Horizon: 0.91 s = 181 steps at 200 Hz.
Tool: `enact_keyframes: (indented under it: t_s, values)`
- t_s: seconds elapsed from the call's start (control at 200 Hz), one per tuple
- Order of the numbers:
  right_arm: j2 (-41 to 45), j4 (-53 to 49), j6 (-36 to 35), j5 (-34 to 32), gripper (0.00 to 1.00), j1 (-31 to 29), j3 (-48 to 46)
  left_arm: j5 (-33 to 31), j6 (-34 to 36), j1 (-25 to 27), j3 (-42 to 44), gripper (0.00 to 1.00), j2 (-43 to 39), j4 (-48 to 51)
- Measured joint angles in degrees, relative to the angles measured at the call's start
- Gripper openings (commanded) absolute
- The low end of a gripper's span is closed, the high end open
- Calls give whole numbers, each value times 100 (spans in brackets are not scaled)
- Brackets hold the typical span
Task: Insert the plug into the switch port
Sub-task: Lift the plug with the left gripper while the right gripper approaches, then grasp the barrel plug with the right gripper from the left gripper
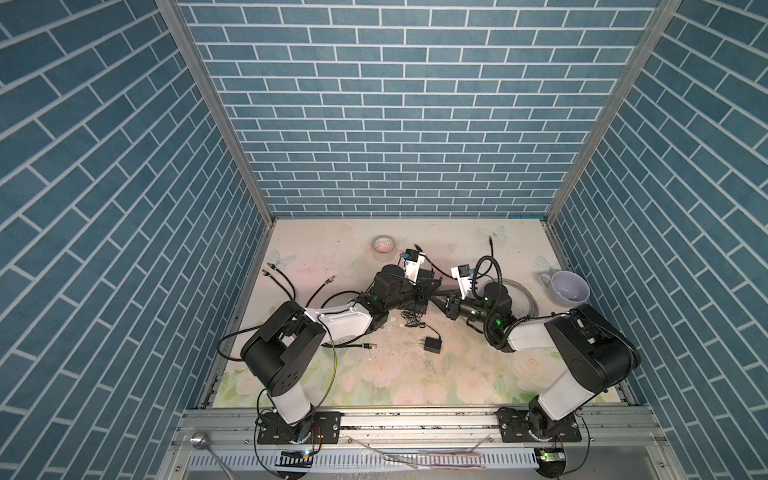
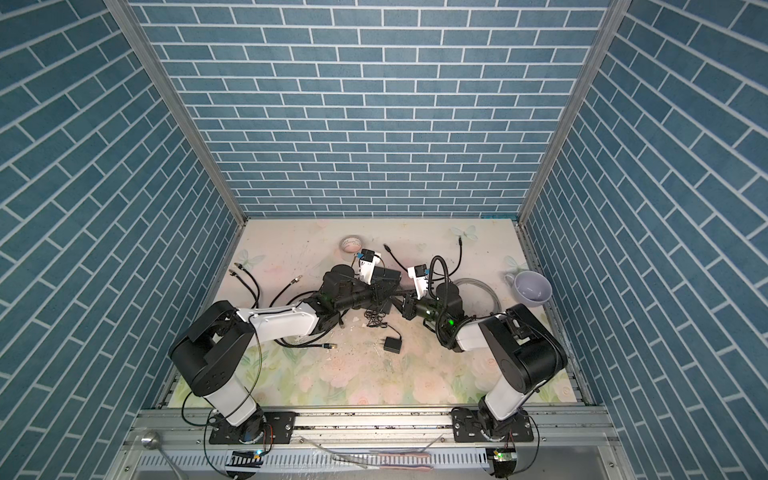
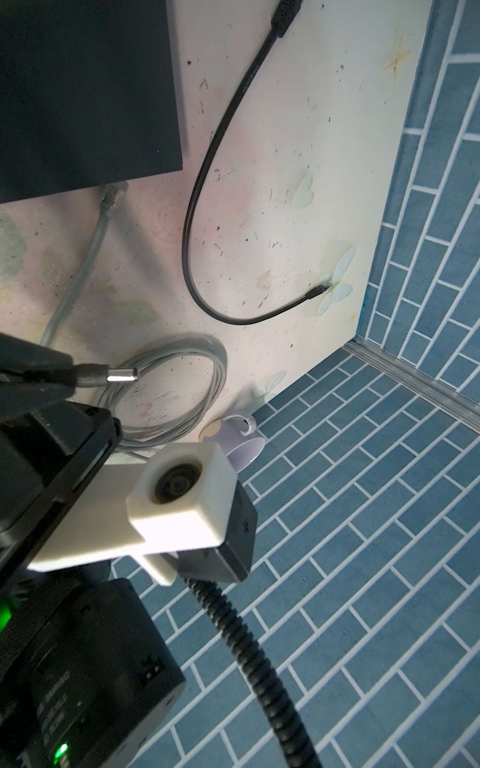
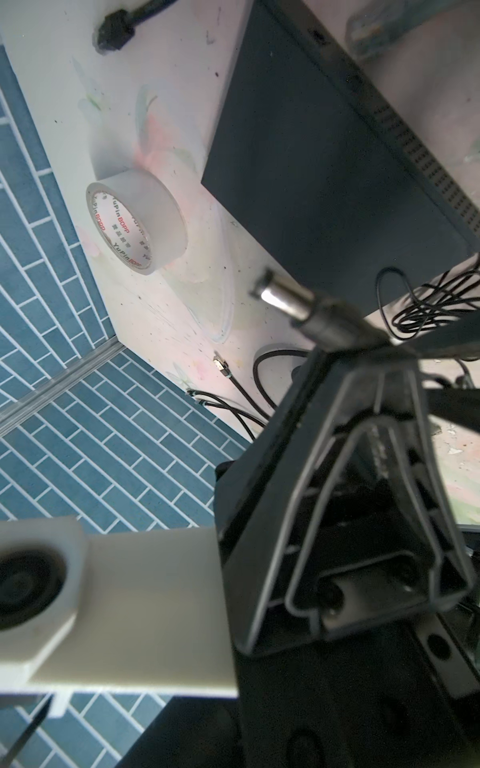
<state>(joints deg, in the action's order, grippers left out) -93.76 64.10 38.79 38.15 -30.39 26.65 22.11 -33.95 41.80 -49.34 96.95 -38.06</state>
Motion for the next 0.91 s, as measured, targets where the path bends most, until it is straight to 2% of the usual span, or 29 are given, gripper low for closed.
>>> enact_keyframes:
  t_s: [0.065, 0.145, 0.27, 0.38, 0.505, 0.715, 0.905]
  values:
    - [0, 66, 26, -46, 0, -26, -4, -15, 2, 0, 33, 3, -52, 4]
    - [2, 103, 42, -72, 0, -39, -9, -48, 11, 0, 92, 6, -138, 15]
    - [173, -133, 26, -68, 0, -66, -20, -133, 68, -7, 138, 24, -295, 168]
    - [562, -975, -162, -46, 0, -63, -9, -179, 221, -76, 138, 37, -494, 511]
    - [1016, -2514, -654, 17, 0, -72, 208, -94, 343, -229, 125, 47, -748, 1060]
    - [1169, -4857, -1578, 140, 0, -81, 1036, 673, 962, -490, -417, 48, -938, 2769]
    - [1097, -6015, -2026, 219, 0, -85, 1419, 1123, 1626, -487, -1032, 48, -905, 4004]
